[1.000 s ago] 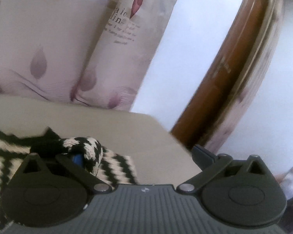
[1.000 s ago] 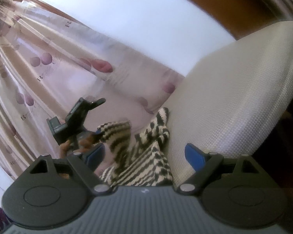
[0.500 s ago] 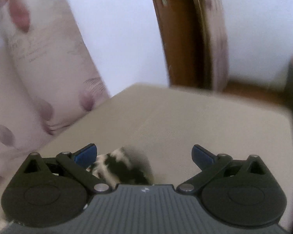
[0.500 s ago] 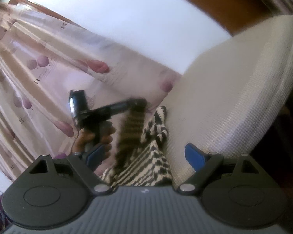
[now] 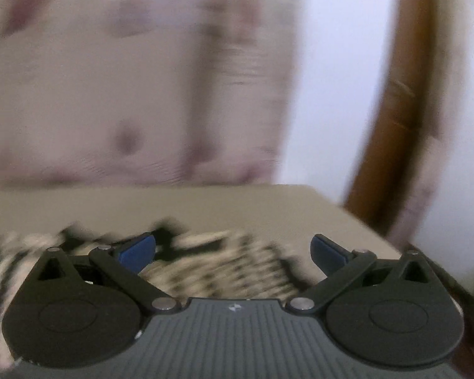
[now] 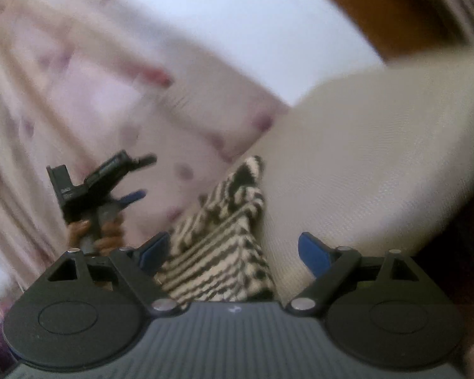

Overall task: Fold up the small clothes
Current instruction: 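Grasp the cardigan hem with the right gripper, then fold the hem up toward the collar and open the right gripper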

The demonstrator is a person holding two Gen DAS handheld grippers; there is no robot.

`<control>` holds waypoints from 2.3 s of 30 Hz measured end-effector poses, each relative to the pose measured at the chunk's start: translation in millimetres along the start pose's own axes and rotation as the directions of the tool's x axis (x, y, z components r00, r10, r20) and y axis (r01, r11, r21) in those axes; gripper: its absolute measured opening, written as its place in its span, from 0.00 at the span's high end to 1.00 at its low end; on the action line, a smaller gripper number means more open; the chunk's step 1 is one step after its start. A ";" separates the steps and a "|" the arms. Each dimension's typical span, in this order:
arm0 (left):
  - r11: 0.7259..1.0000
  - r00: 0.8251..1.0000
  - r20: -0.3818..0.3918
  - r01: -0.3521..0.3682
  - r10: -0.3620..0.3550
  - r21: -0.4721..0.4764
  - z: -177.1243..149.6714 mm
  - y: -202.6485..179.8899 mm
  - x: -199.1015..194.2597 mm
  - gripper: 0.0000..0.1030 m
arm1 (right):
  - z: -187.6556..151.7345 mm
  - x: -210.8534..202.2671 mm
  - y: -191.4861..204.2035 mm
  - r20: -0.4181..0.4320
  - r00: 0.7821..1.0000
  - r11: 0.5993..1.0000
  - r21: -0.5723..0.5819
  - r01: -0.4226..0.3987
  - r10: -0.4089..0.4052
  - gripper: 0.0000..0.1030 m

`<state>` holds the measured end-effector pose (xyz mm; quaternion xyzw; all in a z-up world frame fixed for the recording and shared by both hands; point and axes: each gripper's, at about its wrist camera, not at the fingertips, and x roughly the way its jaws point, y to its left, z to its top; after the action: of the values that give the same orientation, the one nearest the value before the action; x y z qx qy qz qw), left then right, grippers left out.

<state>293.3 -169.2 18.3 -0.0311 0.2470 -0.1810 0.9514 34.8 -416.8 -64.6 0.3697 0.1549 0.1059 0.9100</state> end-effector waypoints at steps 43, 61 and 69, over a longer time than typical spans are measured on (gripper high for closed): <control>0.831 0.885 0.005 -0.435 0.466 -0.347 -76.7 163.6 -68.1 0.00 | 93.3 325.5 23.7 -0.311 0.941 0.899 -0.438 -0.017 -0.134 0.96; 0.827 0.892 -0.020 -0.427 0.452 -0.366 -77.2 167.3 -66.9 0.00 | 112.0 311.4 24.2 -0.215 0.972 0.899 -0.437 -0.011 -0.092 0.80; 0.824 0.893 -0.024 -0.425 0.449 -0.375 -77.5 168.5 -66.7 0.00 | 76.6 328.6 30.6 -0.289 0.941 0.831 -0.556 -0.014 -0.178 0.81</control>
<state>257.2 14.3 -44.0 -0.1586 0.2461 0.0927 0.9517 365.5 -343.3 -58.0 0.0624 0.2833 0.1663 0.9425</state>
